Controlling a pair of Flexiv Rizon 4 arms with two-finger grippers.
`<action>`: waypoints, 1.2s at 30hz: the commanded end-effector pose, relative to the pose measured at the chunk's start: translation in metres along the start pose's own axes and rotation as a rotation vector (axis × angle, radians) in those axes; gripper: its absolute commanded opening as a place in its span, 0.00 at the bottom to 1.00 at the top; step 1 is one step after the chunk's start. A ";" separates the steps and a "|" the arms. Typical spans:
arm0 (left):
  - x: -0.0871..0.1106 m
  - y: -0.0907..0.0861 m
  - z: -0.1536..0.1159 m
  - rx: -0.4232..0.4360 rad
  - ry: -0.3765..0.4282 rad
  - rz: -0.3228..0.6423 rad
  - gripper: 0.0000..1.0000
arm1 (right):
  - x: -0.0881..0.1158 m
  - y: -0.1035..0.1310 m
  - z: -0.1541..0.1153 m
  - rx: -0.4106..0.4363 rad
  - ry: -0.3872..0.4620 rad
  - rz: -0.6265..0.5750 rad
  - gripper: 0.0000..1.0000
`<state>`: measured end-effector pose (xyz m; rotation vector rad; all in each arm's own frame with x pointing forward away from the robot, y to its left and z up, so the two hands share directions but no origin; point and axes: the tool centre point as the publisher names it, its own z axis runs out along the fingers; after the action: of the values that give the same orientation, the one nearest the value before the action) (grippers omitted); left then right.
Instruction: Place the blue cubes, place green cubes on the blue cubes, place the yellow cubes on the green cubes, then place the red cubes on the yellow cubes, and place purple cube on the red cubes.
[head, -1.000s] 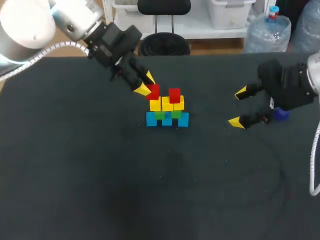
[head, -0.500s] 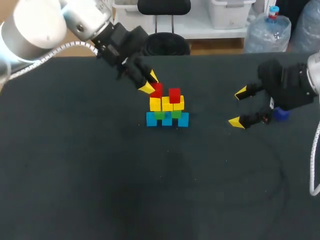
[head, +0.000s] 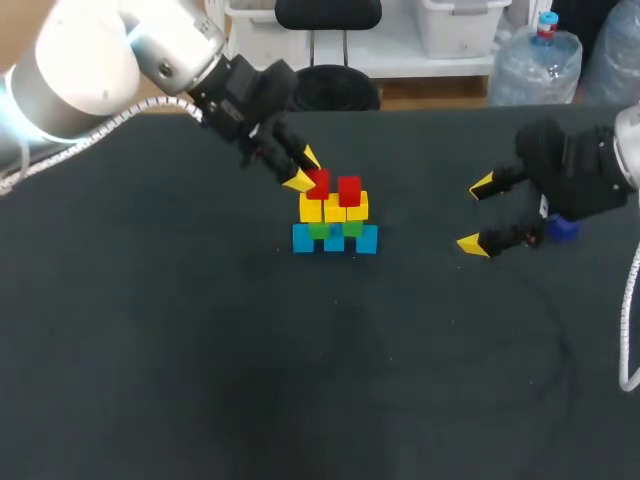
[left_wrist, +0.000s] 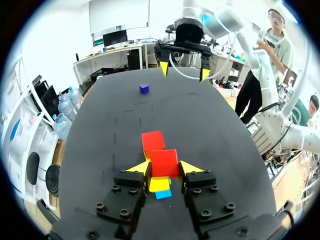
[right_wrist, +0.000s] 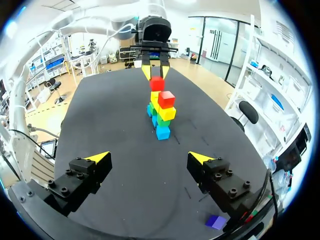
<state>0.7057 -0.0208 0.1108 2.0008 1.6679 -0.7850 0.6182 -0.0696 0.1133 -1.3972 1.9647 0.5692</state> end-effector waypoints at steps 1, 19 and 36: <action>0.001 -0.003 0.002 -0.016 -0.003 -0.004 0.00 | 0.001 -0.001 0.001 -0.003 -0.005 -0.001 1.00; 0.001 0.000 0.009 -0.032 0.005 -0.020 0.00 | 0.001 -0.001 0.001 -0.003 -0.005 -0.001 1.00; 0.004 0.004 0.013 -0.031 0.018 -0.027 0.00 | 0.001 -0.001 0.001 -0.003 -0.005 -0.001 1.00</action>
<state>0.7056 -0.0260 0.0991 1.9708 1.7066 -0.7485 0.6182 -0.0696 0.1133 -1.3972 1.9647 0.5693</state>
